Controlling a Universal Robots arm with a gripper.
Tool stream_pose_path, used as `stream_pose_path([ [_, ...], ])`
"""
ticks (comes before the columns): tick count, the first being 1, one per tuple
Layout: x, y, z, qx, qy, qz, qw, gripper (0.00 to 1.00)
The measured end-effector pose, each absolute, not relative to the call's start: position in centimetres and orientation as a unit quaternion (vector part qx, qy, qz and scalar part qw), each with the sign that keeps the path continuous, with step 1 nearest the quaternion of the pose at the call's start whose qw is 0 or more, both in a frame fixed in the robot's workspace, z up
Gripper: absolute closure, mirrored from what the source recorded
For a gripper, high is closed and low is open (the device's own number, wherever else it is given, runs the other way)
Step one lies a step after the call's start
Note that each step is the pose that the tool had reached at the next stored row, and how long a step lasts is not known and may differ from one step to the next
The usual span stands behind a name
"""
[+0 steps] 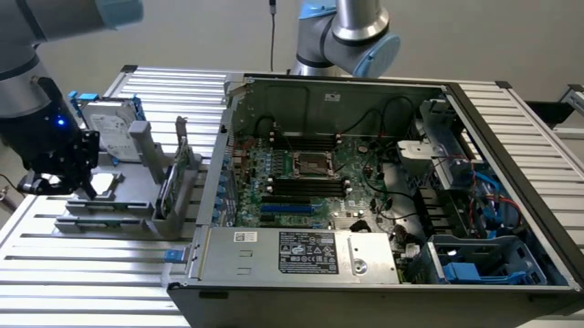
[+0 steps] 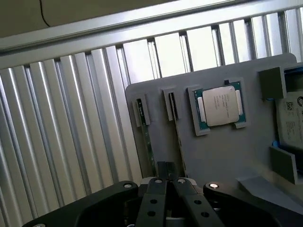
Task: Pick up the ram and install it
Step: 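Pick up the ram and move it above insertion slot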
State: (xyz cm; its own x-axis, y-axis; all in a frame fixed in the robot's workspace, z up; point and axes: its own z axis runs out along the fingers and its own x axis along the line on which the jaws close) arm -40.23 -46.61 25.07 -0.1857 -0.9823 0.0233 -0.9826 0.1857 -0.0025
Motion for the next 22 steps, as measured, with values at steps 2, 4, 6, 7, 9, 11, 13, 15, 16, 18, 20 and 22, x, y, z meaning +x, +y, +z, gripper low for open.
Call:
stream_pose_path([
  [2,-40.2,-46.7,24.8,0.647,-0.762,0.008,0.009,0.89],
  [4,-40.2,-46.7,24.6,0.659,-0.752,0.007,0.009,0.89],
  [6,-40.2,-46.7,24.4,0.672,-0.74,0.007,0.009,0.89],
  [7,-40.2,-46.7,24.3,0.679,-0.734,0.007,0.009,0.89],
  [9,-40.2,-46.7,24.1,0.692,-0.722,0.007,0.01,0.89],
  [11,-40.2,-46.7,24.0,0.705,-0.709,0.007,0.009,0.89],
  [13,-40.2,-46.7,24.0,0.717,-0.697,0.007,0.01,0.89],
  [15,-40.2,-46.8,23.9,0.724,-0.69,0.007,0.009,0.89],
  [16,-40.2,-46.9,23.9,0.726,-0.688,0.007,0.009,0.89],
  [18,-40.3,-47.3,23.9,0.727,-0.686,0.008,0.009,0.89],
  [20,-40.4,-47.7,23.9,0.728,-0.686,0.008,0.009,0.88],
  [22,-40.4,-47.9,23.8,0.728,-0.686,0.007,0.009,0.82],
])
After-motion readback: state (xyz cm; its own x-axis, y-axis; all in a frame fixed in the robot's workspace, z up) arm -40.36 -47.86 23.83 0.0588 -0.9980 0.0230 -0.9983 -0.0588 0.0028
